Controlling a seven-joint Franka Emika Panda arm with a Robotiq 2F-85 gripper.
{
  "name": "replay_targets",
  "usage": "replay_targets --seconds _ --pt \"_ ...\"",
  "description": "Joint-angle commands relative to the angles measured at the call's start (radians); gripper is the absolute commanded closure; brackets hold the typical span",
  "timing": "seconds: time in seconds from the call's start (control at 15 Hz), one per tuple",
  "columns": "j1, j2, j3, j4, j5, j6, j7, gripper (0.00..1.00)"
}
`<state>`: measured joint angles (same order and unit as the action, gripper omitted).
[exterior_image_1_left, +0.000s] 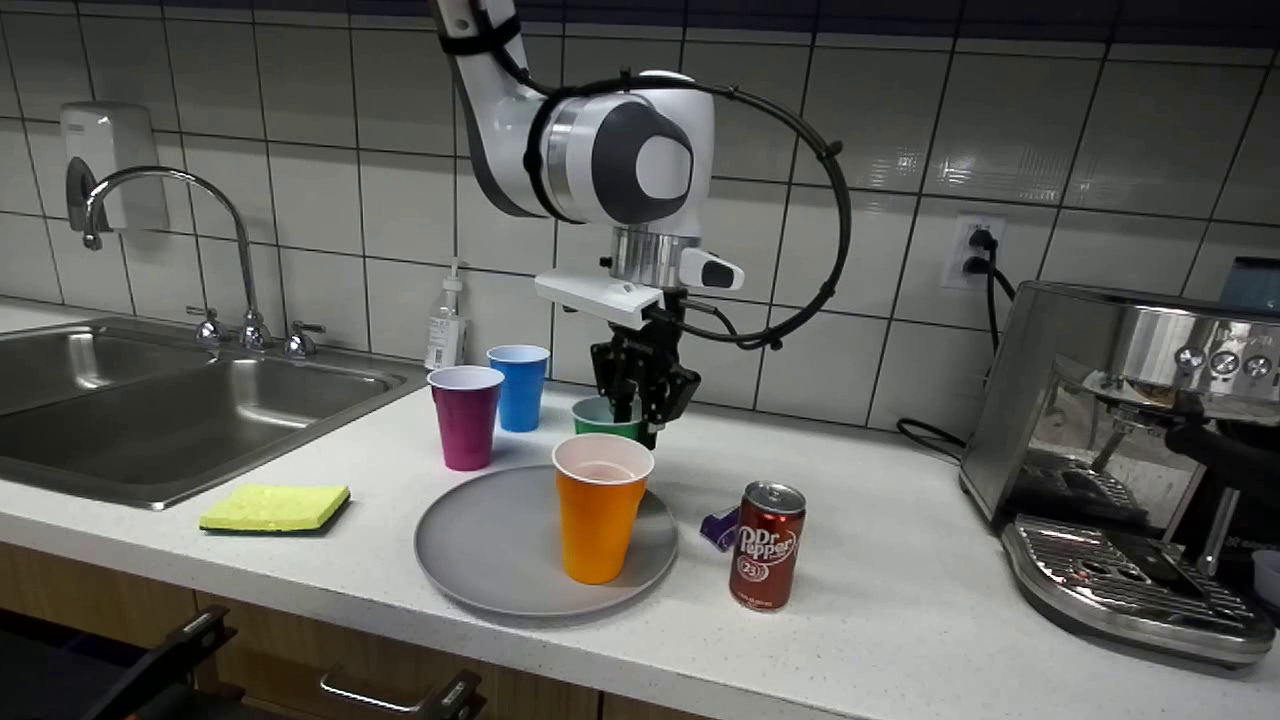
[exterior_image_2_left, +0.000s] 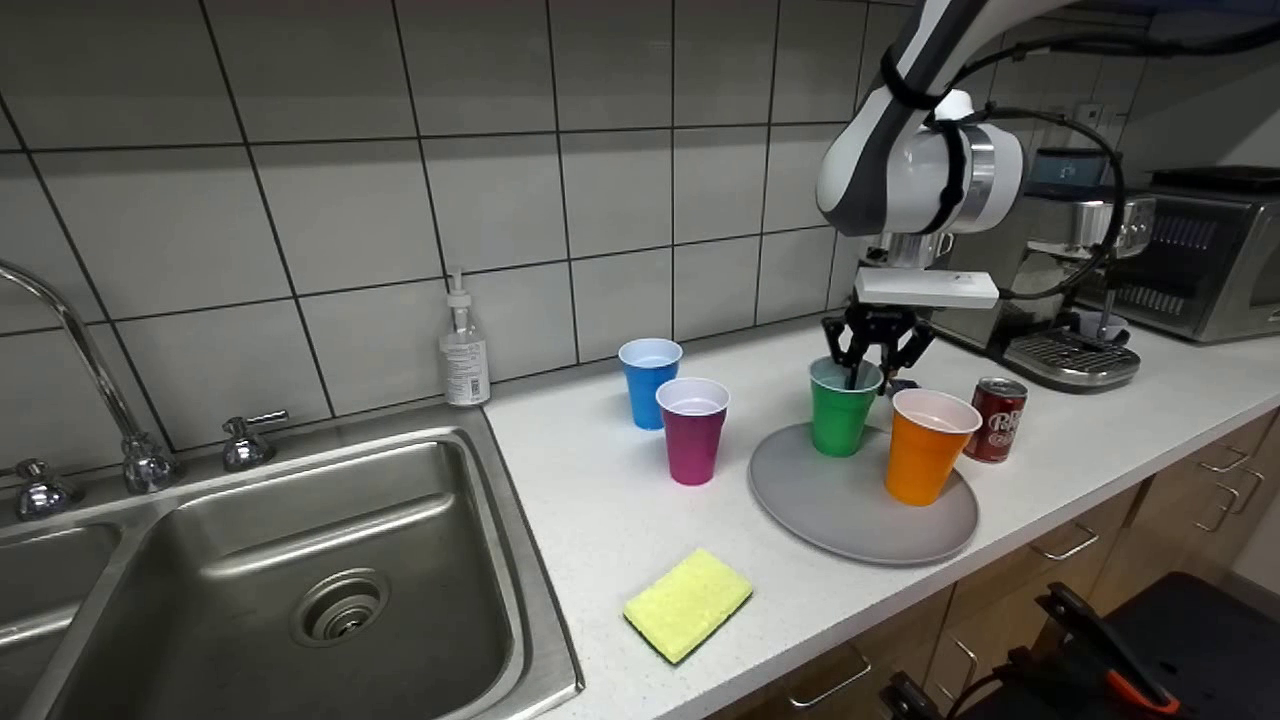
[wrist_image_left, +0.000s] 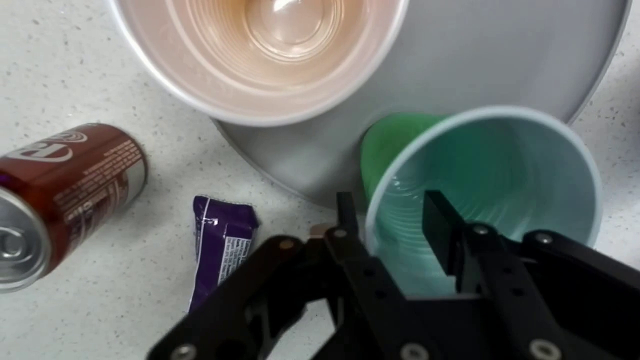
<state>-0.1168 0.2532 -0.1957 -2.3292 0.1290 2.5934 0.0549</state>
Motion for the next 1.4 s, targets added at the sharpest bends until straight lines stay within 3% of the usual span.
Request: replay_targets --seconds 0.0,0.2,0.27,1.33 --pt "-0.025 -0.022 0.015 -0.014 -0.015 0.009 -0.025 0.27" --pt "-0.026 -0.025 0.016 -0.012 -0.012 0.003 -0.028 0.04" --pt "-0.027 -0.027 0.017 -0.010 -0.010 -0.001 -0.032 0.01" --pt "-0.017 -0.065 0.070 0.051 0.086 -0.007 -0.059 0.00"
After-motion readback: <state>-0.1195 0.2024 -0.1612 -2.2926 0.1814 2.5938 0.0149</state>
